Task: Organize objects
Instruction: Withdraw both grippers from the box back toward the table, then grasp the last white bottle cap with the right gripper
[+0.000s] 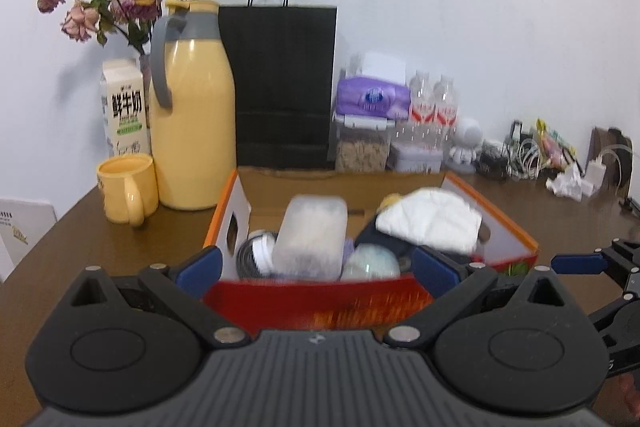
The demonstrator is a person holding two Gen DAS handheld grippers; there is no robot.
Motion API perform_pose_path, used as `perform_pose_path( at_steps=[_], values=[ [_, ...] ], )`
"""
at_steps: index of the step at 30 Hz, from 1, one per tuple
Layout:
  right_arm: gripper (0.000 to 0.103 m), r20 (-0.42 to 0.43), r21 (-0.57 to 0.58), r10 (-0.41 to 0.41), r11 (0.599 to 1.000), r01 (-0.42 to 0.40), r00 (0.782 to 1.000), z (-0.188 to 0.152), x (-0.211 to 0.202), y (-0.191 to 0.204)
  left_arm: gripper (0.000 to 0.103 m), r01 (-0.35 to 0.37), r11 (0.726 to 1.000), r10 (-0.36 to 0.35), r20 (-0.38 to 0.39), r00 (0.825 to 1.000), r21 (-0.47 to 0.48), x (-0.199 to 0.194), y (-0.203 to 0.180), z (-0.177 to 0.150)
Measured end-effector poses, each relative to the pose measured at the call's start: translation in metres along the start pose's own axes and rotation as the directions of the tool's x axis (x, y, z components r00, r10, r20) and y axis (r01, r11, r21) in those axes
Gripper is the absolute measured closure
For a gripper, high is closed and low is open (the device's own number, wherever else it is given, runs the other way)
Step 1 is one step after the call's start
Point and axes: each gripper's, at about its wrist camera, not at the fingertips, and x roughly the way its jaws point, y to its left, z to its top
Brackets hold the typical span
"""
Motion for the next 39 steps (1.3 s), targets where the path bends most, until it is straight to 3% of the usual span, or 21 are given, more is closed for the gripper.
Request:
perform_pose_path(
  at_steps=[11,23,28,31,35,39],
  values=[
    [0.0,-0.147,-0.002,0.014,1.0,-0.014,0.989,-0.033,0.019,0.003,0.0,-0.016,1.0,0.014,-0.1,0.995,-0.019,0.003,0.01,-0.032],
    [0.004,-0.207,-0.001,0.044,0.999,-0.045,0.977,-0.028,0.052,0.011,0.0,-0.009,1.0,0.004,-0.139,0.99,-0.03,0.011,0.017,-0.043],
    [0.021,-0.18,0.037,0.079,0.997,-0.073,0.981,-0.028,0.054,0.012,0.0,-0.005,0.999,-0.001,-0.158,0.988,-0.037,0.016,0.019,-0.048],
    [0.036,-0.158,0.035,0.084,0.996,-0.079,0.984,-0.028,0.052,0.014,0.0,0.0,0.999,-0.007,-0.169,0.986,-0.04,0.019,0.02,-0.05],
    [0.071,-0.137,0.032,0.09,0.996,-0.086,0.986,-0.028,0.049,0.015,0.0,0.0,0.999,-0.009,-0.18,0.984,-0.05,0.022,0.023,-0.052],
    [0.076,-0.125,0.006,0.088,0.996,-0.088,0.988,-0.03,0.047,0.02,0.0,-0.003,0.999,-0.007,-0.19,0.982,-0.052,0.024,0.023,-0.053]
  ],
)
